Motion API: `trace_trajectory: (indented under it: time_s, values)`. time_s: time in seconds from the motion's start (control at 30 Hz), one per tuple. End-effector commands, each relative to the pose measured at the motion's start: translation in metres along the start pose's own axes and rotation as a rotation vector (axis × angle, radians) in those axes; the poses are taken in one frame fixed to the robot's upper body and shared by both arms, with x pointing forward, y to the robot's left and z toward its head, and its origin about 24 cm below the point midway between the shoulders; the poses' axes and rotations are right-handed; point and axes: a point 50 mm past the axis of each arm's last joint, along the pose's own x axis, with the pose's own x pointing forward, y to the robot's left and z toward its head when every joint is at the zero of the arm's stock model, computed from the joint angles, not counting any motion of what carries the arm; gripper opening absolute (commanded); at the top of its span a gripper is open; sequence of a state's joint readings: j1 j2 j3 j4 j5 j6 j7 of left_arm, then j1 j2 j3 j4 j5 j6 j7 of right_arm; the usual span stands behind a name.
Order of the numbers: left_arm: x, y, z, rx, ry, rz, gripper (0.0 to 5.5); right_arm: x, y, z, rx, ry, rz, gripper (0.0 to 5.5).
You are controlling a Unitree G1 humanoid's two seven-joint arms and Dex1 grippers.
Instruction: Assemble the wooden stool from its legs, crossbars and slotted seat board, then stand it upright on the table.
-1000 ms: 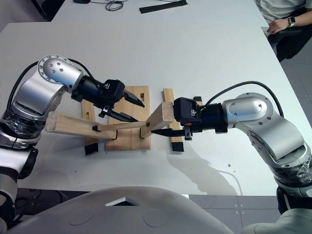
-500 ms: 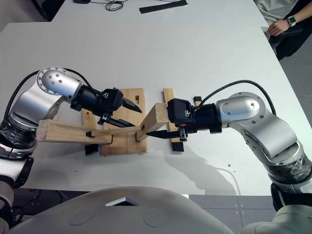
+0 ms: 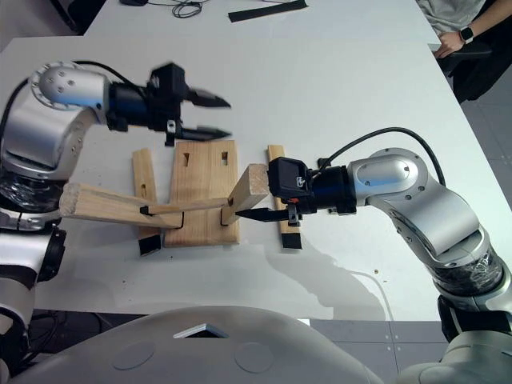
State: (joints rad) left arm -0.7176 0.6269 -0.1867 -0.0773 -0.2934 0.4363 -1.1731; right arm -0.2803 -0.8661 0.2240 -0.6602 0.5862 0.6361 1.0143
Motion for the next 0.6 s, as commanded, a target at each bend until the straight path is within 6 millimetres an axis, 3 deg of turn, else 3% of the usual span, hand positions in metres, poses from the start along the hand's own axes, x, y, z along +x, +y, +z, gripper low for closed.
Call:
trace_trajectory:
  time_s: [0.03,0.17,0.27,0.4,0.5,0.6]
  values:
    - [-0.045,0.020,-0.016,0.082,0.146,0.183,2.46,-0.006,-0.002,-0.006,0.014,0.051,-0.052,2.04]
    - [-0.084,0.002,-0.052,0.097,0.318,0.234,2.46,-0.013,0.002,-0.010,0.036,0.064,-0.089,2.04]
    - [-0.093,-0.026,-0.076,0.057,0.395,0.247,2.46,-0.015,0.004,-0.011,0.045,0.066,-0.104,2.04]
    - [-0.067,-0.065,-0.088,-0.032,0.392,0.261,2.46,-0.014,0.004,-0.011,0.047,0.062,-0.111,2.04]
    - [-0.044,-0.077,-0.086,-0.074,0.364,0.315,2.46,-0.013,0.004,-0.012,0.048,0.060,-0.104,2.04]
    - [-0.025,-0.076,-0.081,-0.089,0.345,0.388,2.46,-0.011,0.004,-0.011,0.044,0.058,-0.088,2.04]
